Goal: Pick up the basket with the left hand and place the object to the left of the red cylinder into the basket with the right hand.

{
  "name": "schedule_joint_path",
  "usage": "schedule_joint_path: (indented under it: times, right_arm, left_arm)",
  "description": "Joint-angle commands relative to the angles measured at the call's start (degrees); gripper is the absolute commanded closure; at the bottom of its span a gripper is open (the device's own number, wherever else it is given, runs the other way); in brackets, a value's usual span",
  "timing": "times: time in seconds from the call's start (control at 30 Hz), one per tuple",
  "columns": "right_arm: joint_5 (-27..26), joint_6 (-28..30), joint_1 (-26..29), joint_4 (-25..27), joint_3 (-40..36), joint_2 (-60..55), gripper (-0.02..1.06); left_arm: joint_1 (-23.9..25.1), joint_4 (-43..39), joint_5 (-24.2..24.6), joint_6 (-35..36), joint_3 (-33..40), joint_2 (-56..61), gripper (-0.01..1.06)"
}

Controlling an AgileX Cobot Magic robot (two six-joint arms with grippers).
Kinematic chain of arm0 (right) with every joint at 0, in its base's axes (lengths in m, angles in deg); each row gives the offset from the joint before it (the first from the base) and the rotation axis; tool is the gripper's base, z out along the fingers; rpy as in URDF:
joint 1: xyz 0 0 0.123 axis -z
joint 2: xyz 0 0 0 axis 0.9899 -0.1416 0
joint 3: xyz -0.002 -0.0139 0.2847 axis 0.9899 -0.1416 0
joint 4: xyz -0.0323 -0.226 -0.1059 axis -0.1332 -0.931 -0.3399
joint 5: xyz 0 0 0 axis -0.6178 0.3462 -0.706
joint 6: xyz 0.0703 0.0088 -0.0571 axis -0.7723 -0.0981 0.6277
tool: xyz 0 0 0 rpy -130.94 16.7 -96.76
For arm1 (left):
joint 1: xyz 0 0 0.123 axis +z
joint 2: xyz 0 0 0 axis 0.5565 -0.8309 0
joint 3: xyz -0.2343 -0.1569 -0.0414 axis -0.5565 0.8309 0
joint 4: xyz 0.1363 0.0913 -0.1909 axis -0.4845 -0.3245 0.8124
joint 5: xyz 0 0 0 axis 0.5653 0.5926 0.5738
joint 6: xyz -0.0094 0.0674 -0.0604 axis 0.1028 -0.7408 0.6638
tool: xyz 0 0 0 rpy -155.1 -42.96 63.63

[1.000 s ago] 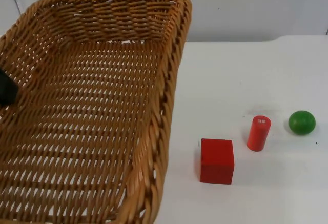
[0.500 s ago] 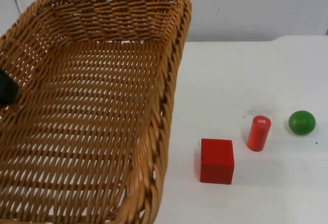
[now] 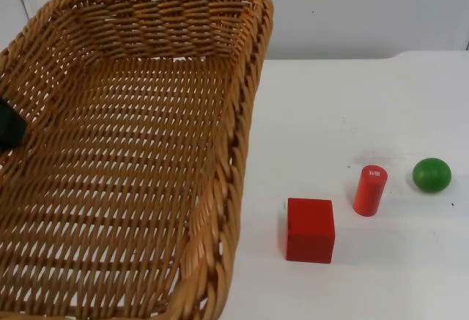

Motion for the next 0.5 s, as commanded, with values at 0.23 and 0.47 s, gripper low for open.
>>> schedule_joint_path:
  times: [0.23, 0.47]
  right_arm:
    - [-9.72, -0.15, 0.38, 0.27, 3.26, -8.71, -0.01]
    - [-14.04, -0.15, 0.38, 0.27, 5.96, -19.23, -0.01]
  left_arm:
    - [0.14, 1.67, 0.13, 0.04, -0.11, 0.56, 1.05]
    - [0.14, 1.67, 0.13, 0.20, -0.11, 0.56, 1.05]
